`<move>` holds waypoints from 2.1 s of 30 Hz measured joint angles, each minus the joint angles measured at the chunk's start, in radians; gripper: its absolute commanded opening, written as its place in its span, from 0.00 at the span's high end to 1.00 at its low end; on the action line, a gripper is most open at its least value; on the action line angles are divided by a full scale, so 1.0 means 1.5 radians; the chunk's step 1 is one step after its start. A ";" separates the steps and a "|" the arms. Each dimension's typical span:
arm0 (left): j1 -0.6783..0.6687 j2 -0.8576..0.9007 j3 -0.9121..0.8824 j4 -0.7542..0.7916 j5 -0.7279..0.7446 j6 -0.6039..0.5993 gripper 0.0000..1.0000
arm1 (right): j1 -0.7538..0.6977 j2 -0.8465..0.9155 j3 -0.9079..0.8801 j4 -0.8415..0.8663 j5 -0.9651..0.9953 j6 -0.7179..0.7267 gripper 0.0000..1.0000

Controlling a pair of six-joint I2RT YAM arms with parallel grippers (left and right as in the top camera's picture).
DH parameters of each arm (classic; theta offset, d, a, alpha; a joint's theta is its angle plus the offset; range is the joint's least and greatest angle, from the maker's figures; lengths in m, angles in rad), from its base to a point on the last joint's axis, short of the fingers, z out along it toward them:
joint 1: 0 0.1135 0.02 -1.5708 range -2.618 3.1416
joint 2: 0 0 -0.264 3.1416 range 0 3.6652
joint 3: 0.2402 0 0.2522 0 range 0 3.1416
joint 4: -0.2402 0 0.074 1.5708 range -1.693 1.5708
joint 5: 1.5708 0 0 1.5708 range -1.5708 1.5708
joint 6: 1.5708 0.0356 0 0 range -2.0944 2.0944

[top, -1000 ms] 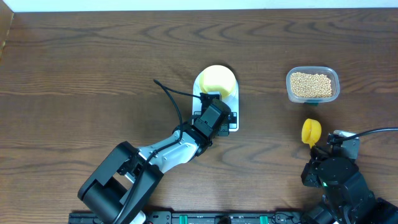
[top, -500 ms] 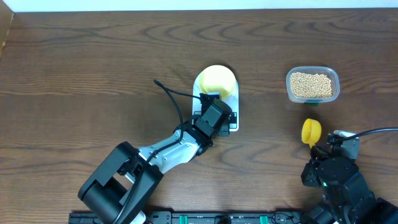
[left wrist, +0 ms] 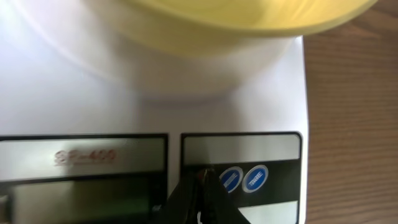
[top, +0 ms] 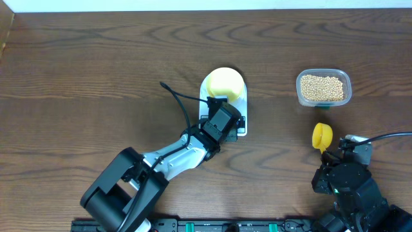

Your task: Scoop item into bowl and weigh 50g on scale

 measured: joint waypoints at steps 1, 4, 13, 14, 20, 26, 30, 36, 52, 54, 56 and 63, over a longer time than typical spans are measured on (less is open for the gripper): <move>0.000 -0.007 0.000 -0.015 0.001 0.000 0.93 | 0.000 0.000 0.000 0.000 0.000 0.000 0.99; 0.001 -0.038 -0.011 -0.074 0.000 0.003 0.93 | 0.000 0.000 0.000 0.001 0.000 0.000 0.99; 0.003 -0.254 -0.027 -0.199 -0.005 0.026 0.93 | 0.000 0.000 0.000 0.003 0.000 0.000 0.99; 0.003 -0.279 -0.027 -0.209 -0.005 0.027 0.93 | 0.000 0.000 0.000 0.003 0.000 0.000 0.99; 0.006 -0.394 -0.027 -0.256 -0.069 0.048 0.93 | 0.000 0.000 0.000 0.016 0.000 0.000 0.99; 0.126 -0.435 -0.027 -0.265 -0.241 0.072 0.93 | 0.000 0.003 0.000 0.090 0.030 0.000 0.99; 0.289 -0.428 -0.027 -0.271 -0.247 0.076 0.93 | -0.001 0.023 0.001 0.145 0.074 0.031 0.99; 0.470 -0.427 -0.027 -0.283 -0.199 0.077 0.93 | -0.044 0.080 0.001 0.168 0.104 0.146 0.99; 0.568 -0.382 -0.027 -0.300 -0.142 0.218 0.93 | -0.271 0.323 0.001 0.267 -0.015 0.317 0.99; 0.568 -0.379 -0.027 -0.300 -0.130 0.226 0.93 | -0.290 0.338 0.001 0.290 -0.039 0.312 0.99; 0.568 -0.377 -0.027 -0.300 -0.108 0.231 0.93 | -0.303 0.345 0.001 0.306 -0.063 0.298 0.99; 0.567 -0.370 -0.027 -0.301 0.001 0.252 0.93 | -0.321 0.345 0.001 0.310 -0.100 0.235 0.99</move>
